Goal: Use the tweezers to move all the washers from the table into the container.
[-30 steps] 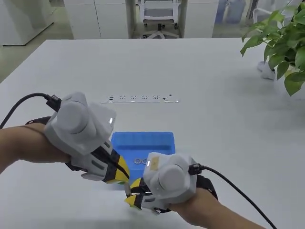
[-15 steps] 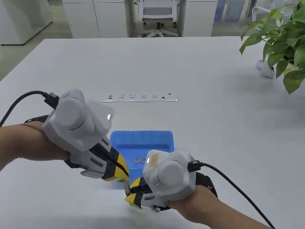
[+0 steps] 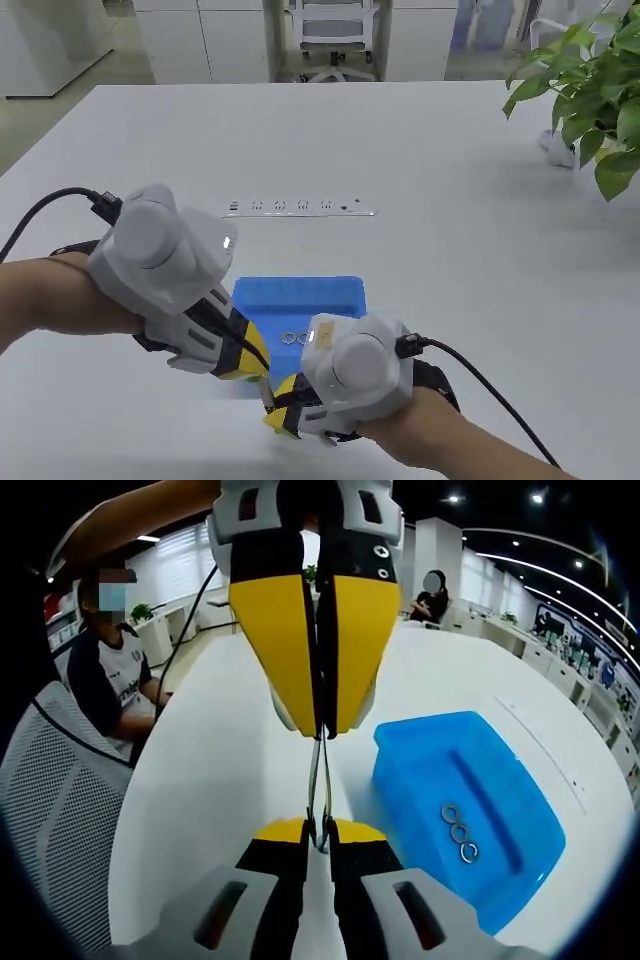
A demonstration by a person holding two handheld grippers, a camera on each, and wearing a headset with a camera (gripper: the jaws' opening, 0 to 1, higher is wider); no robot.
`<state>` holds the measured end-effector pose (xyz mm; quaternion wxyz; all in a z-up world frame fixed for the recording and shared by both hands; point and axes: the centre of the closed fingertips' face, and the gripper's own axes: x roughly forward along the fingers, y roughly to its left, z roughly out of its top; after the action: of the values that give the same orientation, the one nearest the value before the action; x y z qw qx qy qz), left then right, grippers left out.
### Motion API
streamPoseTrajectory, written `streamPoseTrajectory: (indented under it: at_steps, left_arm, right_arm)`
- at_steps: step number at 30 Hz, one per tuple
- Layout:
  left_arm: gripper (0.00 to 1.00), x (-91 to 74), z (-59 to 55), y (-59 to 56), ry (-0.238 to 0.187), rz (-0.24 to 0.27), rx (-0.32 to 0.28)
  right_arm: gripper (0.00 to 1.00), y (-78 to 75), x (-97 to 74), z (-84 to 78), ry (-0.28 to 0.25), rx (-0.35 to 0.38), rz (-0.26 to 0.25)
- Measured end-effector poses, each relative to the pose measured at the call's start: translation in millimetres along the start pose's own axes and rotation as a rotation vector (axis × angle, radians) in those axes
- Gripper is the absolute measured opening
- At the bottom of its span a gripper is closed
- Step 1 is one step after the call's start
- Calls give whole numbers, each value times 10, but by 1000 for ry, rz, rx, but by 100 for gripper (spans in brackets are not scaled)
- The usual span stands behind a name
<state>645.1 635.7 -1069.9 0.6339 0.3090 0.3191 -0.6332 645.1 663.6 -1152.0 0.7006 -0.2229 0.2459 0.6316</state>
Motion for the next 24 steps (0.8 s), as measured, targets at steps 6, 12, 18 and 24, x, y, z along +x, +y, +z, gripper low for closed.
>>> streamPoseTrajectory:
  at_steps: [6, 12, 18, 24]
  left_arm:
    - [5, -81, 41, 0, -6, -1, 1]
    - [5, -154, 104, 11, -14, 2, 4]
    - [5, -232, 189, 66, -32, 10, 5]
    - [5, -350, 269, 163, -38, 31, 22]
  right_arm:
    - [9, 9, -54, 77, -12, -6, 1]
    - [9, -23, -107, 159, -27, 1, -3]
    - [9, -97, -172, 244, -32, -12, -15]
    - [9, -225, -228, 377, -25, -45, -29]
